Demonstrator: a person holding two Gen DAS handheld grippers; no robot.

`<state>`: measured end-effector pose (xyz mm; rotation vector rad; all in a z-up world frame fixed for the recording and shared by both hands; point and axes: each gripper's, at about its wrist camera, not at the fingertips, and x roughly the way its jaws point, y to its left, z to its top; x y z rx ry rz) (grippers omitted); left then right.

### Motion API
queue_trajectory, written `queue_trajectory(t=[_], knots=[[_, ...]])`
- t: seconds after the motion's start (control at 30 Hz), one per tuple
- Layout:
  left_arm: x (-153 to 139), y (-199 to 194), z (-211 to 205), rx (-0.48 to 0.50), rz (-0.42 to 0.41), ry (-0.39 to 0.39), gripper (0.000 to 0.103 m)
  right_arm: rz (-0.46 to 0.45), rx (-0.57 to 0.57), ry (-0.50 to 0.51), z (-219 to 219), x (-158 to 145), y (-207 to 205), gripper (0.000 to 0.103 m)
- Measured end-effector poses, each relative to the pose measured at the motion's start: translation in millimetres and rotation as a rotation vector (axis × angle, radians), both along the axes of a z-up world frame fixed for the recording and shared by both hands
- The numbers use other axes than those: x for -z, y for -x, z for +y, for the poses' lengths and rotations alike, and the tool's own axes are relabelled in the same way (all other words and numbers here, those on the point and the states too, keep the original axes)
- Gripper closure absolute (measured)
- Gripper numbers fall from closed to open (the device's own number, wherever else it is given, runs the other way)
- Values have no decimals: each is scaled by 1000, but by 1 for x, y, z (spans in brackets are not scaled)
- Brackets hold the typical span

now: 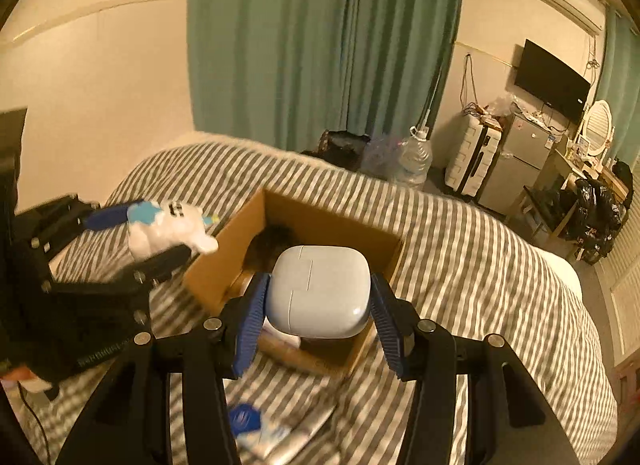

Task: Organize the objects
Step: 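Carry plush and earbud case over the box and release both inside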

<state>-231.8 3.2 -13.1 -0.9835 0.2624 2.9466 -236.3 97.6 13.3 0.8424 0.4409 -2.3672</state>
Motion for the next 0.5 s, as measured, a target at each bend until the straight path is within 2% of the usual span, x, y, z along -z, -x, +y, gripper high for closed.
queue_trajectory(t=[0.23, 0.33, 0.5], knots=[[18, 60, 3, 23, -10, -4, 44, -7, 14, 27, -26, -1, 61, 53], [34, 78, 5, 34, -31, -7, 44, -29, 20, 26, -37, 13, 84, 53], [68, 94, 3, 47, -97, -37, 44, -91, 44, -1, -46, 53, 118, 53]])
